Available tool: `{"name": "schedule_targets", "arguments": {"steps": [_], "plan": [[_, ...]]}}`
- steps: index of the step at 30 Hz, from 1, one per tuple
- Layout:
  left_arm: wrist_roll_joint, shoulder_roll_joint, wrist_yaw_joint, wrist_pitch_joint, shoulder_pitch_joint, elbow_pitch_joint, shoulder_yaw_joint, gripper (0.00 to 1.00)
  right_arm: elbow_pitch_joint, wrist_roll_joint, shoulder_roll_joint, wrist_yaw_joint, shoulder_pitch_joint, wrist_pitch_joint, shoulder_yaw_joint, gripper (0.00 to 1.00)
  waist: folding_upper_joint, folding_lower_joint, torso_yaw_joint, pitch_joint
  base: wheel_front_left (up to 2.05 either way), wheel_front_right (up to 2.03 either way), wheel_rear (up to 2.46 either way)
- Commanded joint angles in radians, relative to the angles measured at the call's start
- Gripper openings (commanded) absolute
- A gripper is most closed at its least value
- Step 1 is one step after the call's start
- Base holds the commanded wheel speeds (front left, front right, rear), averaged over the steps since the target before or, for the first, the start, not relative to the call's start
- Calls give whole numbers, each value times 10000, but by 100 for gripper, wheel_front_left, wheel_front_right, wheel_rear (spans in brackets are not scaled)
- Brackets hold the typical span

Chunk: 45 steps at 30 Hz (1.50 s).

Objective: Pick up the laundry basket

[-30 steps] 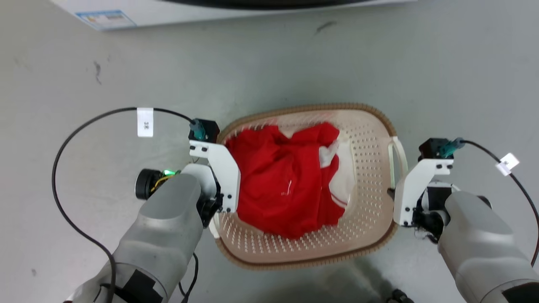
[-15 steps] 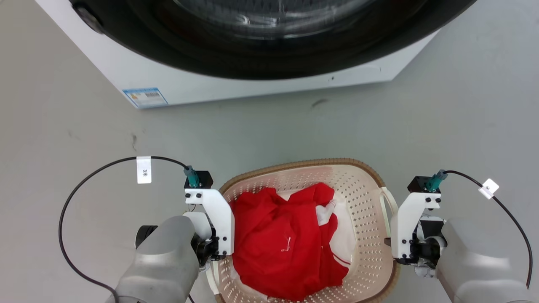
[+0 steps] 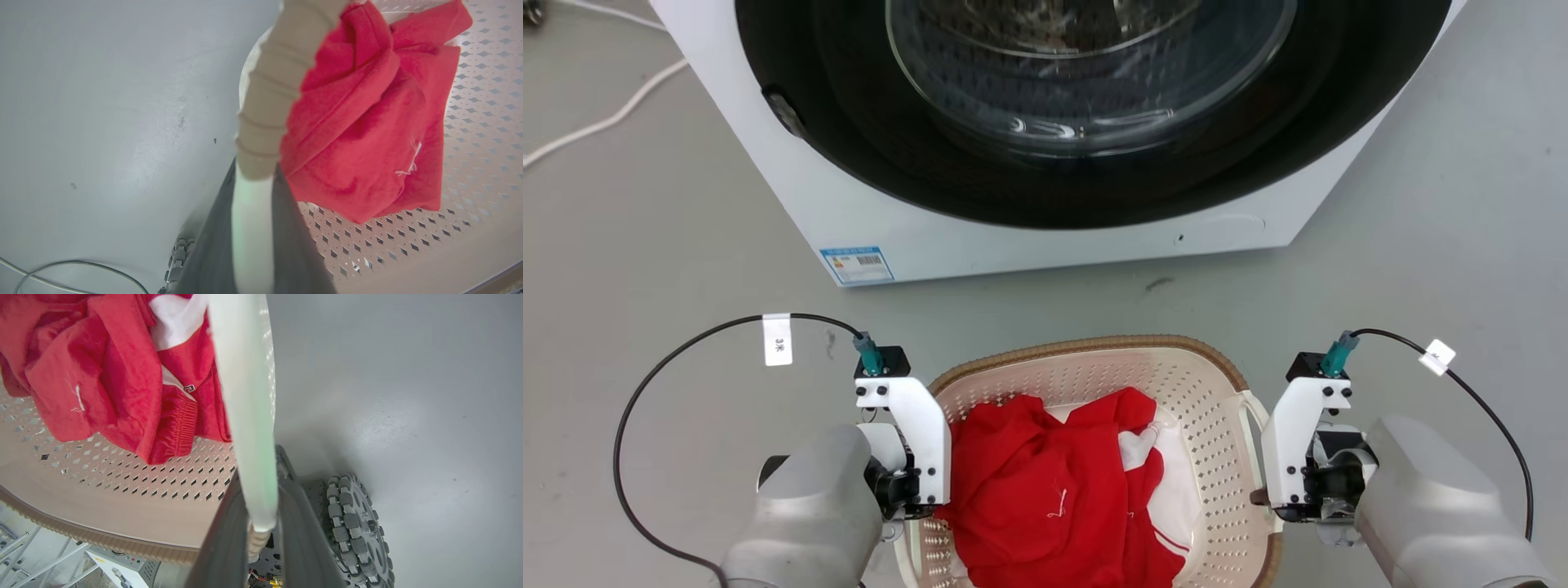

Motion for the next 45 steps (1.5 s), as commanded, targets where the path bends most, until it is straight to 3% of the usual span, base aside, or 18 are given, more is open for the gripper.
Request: {"name": "schedule_targets", "arguments": {"steps": [1, 19, 29, 45], "plan": [[-77, 62, -53, 41, -62, 5, 4, 0, -25, 73, -20, -17, -190, 47, 21, 0, 0, 1, 47, -180, 0, 0, 0], [-463, 467, 38, 801, -485, 34, 243, 0, 126, 726, 165, -12, -1253, 1988, 124, 0, 0, 1, 44, -1368, 0, 0, 0], [-699, 390, -11, 1580, 39, 34, 225, 0, 232, 662, 282, -12, -681, 2539, 68, 0, 0, 1, 16, -2369, 0, 0, 0], [-947, 95, 55, 2373, 691, 20, 168, 0, 223, 311, 346, -11, 18, 2948, -454, 0, 0, 1, 228, -3004, 0, 0, 0]]}}
